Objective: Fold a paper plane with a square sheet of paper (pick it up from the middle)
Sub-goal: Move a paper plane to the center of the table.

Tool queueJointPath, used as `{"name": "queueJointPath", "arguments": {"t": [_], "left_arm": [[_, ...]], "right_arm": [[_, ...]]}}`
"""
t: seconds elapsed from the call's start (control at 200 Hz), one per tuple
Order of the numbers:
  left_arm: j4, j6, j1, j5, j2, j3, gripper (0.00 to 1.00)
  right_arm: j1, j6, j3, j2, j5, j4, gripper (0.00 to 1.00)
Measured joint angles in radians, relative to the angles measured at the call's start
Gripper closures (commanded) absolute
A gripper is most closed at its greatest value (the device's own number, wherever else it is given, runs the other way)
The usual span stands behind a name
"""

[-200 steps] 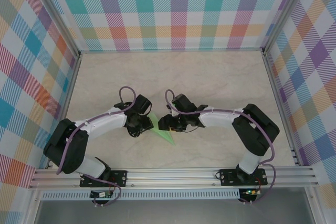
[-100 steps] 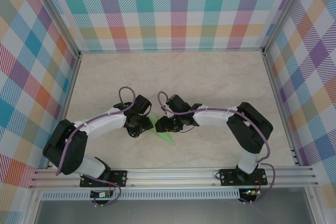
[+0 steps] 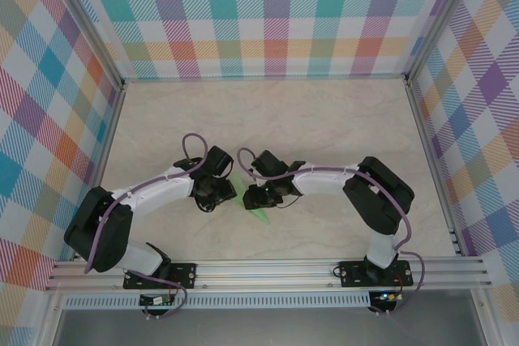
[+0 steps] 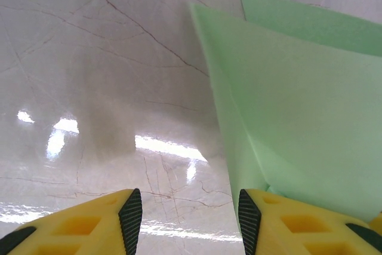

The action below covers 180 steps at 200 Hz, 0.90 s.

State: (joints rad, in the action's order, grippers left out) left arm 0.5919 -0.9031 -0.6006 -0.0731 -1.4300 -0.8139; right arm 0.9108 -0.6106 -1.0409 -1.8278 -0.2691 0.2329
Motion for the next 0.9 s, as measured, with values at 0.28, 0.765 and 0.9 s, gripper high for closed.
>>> {"name": "queueJointPath", "arguments": {"t": [0.28, 0.765, 0.9], "left_arm": [[0.001, -0.002, 0.0, 0.014, 0.111, 0.015, 0.48], [0.012, -0.003, 0.002, 0.093, 0.324, 0.054, 0.45], [0.018, -0.003, 0.003, 0.093, 0.315, 0.059, 0.44]], "right_arm": [[0.014, -0.001, -0.062, -0.006, 0.085, 0.071, 0.92], [0.014, -0.168, -0.301, 0.077, 0.585, 0.505, 0.91], [0.011, -0.179, -0.336, 0.017, 0.611, 0.547, 0.9]]}}
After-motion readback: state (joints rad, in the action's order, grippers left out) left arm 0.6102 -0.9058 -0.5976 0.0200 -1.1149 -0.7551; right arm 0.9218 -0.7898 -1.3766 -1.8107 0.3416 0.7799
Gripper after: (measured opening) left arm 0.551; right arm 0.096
